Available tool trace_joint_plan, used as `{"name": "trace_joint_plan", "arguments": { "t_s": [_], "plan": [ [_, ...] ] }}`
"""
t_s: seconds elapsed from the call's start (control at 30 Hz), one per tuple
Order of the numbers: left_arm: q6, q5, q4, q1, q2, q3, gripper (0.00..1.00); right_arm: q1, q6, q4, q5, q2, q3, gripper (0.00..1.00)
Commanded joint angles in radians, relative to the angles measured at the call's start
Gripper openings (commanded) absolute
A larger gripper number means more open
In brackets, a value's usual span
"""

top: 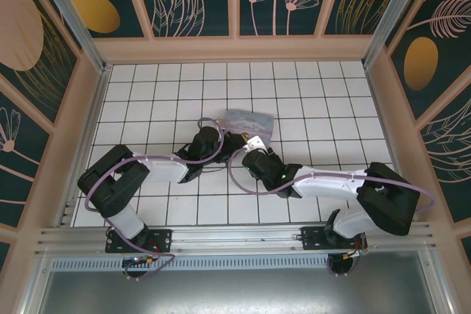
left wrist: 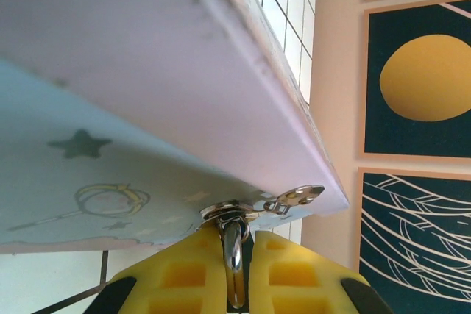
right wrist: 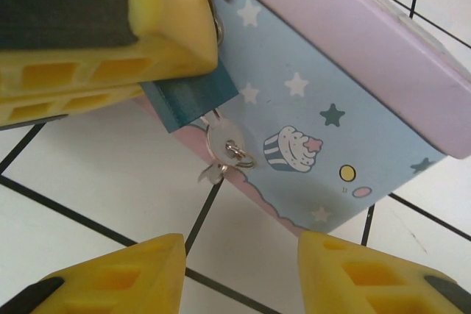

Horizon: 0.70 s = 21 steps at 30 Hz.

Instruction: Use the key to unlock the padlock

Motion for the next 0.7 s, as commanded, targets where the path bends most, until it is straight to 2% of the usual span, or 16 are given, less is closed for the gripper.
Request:
{"name": "trace_joint_plan", "arguments": {
  "t_s": [0.0, 0.33, 0.67],
  "plan": [
    [0.032, 0.028, 0.016, 0.006, -0.039, 0.016, 0.0, 0.007, -0.026, 0.051, 0.059, 0.026, 0.028, 0.45],
    [0.032, 0.04, 0.022, 0.008, -0.037, 0.007, 0.0, -0.024, -0.047, 0.08, 0.085, 0.052, 0.061, 0.44],
    [0.027, 0.048, 0.028, 0.008, -0.043, -0.001, 0.0, -0.093, -0.072, 0.104, 0.034, 0.072, 0.071, 0.41]
  ]
}}
